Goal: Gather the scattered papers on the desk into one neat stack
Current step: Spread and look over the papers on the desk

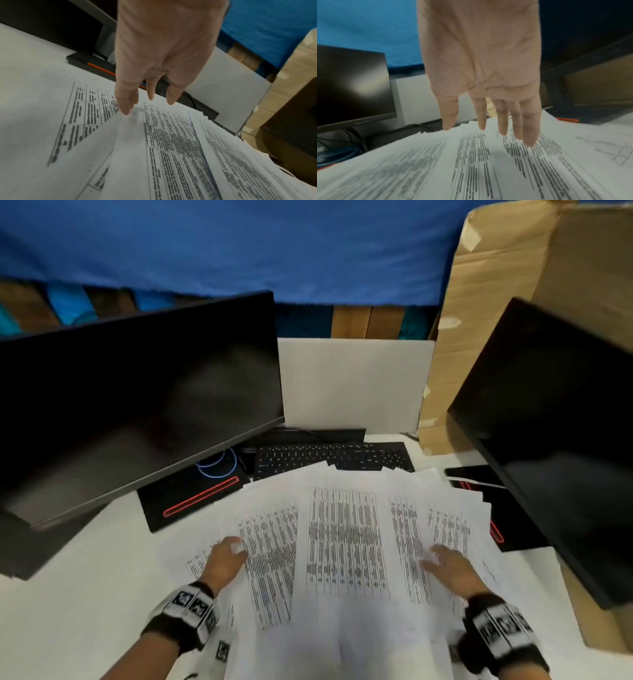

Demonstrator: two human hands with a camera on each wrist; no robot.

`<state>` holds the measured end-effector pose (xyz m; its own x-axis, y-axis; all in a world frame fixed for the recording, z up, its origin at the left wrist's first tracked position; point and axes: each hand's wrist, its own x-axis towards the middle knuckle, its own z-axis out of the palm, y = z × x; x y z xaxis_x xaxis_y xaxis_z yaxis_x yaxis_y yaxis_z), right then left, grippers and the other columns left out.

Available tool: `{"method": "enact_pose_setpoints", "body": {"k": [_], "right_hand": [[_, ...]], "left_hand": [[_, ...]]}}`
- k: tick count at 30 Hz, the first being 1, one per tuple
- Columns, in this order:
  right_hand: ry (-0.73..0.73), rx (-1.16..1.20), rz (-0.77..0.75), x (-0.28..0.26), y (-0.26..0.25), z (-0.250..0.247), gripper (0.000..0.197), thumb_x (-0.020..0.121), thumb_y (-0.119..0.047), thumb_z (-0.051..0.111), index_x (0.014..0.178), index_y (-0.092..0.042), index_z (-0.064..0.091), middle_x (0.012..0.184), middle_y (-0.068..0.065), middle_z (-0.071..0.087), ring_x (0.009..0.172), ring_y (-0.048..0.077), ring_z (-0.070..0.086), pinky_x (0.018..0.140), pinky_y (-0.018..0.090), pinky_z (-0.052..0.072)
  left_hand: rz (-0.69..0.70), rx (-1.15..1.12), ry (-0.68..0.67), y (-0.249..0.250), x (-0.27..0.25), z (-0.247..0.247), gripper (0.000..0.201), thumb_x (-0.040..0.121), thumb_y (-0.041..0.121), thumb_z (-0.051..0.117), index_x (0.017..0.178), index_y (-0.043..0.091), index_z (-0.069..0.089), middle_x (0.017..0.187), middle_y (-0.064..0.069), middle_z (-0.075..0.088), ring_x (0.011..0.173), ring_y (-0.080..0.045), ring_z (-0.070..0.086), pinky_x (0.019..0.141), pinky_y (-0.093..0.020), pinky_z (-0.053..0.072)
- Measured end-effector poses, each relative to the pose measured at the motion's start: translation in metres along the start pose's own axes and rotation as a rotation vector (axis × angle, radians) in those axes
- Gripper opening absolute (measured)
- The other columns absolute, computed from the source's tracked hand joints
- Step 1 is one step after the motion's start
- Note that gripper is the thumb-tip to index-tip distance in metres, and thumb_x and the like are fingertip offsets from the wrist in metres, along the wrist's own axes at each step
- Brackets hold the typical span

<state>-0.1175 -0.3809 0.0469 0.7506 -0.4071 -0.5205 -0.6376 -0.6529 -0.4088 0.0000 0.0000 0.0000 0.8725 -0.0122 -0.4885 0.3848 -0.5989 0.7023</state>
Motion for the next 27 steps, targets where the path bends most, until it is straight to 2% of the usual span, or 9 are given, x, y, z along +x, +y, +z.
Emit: {"method": "enact_pose_setpoints", "body": {"k": [5, 7, 10, 14, 19, 21, 23, 25, 27], "right_hand": [[0.072, 0.118, 0.187, 0.034, -0.01, 0.006, 0.091, 0.078, -0.043, 0.067, 0.145, -0.007, 0.016, 0.151, 0.023, 0.02, 0.136, 0.04, 0.028, 0.111, 0.048, 0.03], [0.086, 0.122, 0.259, 0.047, -0.009, 0.014, 0.101, 0.075, -0.047, 0.069, 0.146, -0.009, 0.008, 0.153, 0.023, 0.015, 0.138, 0.042, 0.023, 0.112, 0.052, 0.028], [0.105, 0.107, 0.3, 0.058, -0.015, 0.019, 0.108, 0.071, -0.05, 0.071, 0.146, -0.008, 0.005, 0.152, 0.023, 0.019, 0.138, 0.042, 0.025, 0.11, 0.053, 0.03], [0.071, 0.128, 0.258, 0.06, -0.029, 0.028, 0.092, 0.075, -0.046, 0.069, 0.14, 0.001, 0.024, 0.145, 0.021, 0.037, 0.132, 0.038, 0.037, 0.109, 0.045, 0.033], [0.099, 0.31, 0.118, 0.063, -0.041, 0.037, 0.067, 0.073, -0.026, 0.075, 0.126, -0.001, 0.042, 0.127, 0.018, 0.055, 0.114, 0.036, 0.054, 0.096, 0.04, 0.045], [0.068, 0.393, 0.069, 0.062, -0.048, 0.04, 0.063, 0.076, -0.019, 0.073, 0.128, -0.001, 0.041, 0.128, 0.017, 0.055, 0.115, 0.035, 0.054, 0.097, 0.04, 0.045], [0.026, 0.426, 0.024, 0.057, -0.06, 0.042, 0.067, 0.078, -0.019, 0.071, 0.133, -0.001, 0.037, 0.134, 0.014, 0.051, 0.121, 0.033, 0.05, 0.103, 0.041, 0.041], [-0.007, 0.454, -0.019, 0.054, -0.068, 0.047, 0.063, 0.082, -0.015, 0.067, 0.135, -0.001, 0.035, 0.135, 0.011, 0.047, 0.125, 0.03, 0.045, 0.104, 0.036, 0.035], [-0.08, 0.472, -0.058, 0.052, -0.075, 0.054, 0.062, 0.083, -0.015, 0.066, 0.136, -0.004, 0.035, 0.136, 0.006, 0.046, 0.124, 0.024, 0.045, 0.103, 0.032, 0.035]], "left_hand": [[-0.204, 0.037, 0.13, 0.009, 0.006, 0.008, 0.067, 0.085, 0.02, 0.057, 0.14, 0.006, 0.022, 0.145, -0.024, 0.022, 0.131, -0.043, 0.028, 0.108, -0.047, 0.03], [-0.216, 0.019, 0.139, 0.01, 0.008, 0.011, 0.069, 0.085, 0.017, 0.056, 0.141, 0.004, 0.018, 0.145, -0.025, 0.022, 0.132, -0.042, 0.027, 0.109, -0.047, 0.029], [-0.191, -0.059, 0.136, 0.009, 0.014, 0.013, 0.069, 0.085, 0.011, 0.055, 0.14, 0.0, 0.015, 0.143, -0.026, 0.031, 0.129, -0.04, 0.036, 0.108, -0.044, 0.034], [-0.159, -0.168, 0.093, 0.011, 0.015, 0.014, 0.061, 0.086, 0.007, 0.053, 0.138, -0.002, 0.022, 0.122, -0.02, 0.053, 0.113, -0.031, 0.05, 0.095, -0.033, 0.04], [-0.064, -0.285, -0.042, 0.011, 0.021, 0.02, 0.054, 0.082, 0.02, 0.063, 0.127, -0.001, 0.043, 0.132, -0.015, 0.052, 0.118, -0.03, 0.052, 0.105, -0.044, 0.039], [-0.048, -0.321, -0.082, 0.016, 0.022, 0.026, 0.053, 0.083, 0.022, 0.063, 0.126, -0.001, 0.042, 0.132, -0.006, 0.049, 0.12, -0.024, 0.048, 0.106, -0.036, 0.035], [-0.047, -0.359, -0.132, 0.017, 0.024, 0.034, 0.059, 0.082, 0.024, 0.064, 0.131, 0.002, 0.041, 0.136, -0.011, 0.048, 0.123, -0.028, 0.047, 0.108, -0.041, 0.035], [-0.034, -0.39, -0.162, 0.021, 0.023, 0.042, 0.054, 0.079, 0.025, 0.068, 0.125, 0.003, 0.049, 0.13, -0.017, 0.055, 0.116, -0.031, 0.055, 0.102, -0.045, 0.042], [-0.006, -0.368, -0.199, 0.022, 0.026, 0.052, 0.052, 0.077, 0.028, 0.07, 0.12, 0.004, 0.053, 0.122, -0.013, 0.06, 0.111, -0.028, 0.057, 0.094, -0.038, 0.048]]}}
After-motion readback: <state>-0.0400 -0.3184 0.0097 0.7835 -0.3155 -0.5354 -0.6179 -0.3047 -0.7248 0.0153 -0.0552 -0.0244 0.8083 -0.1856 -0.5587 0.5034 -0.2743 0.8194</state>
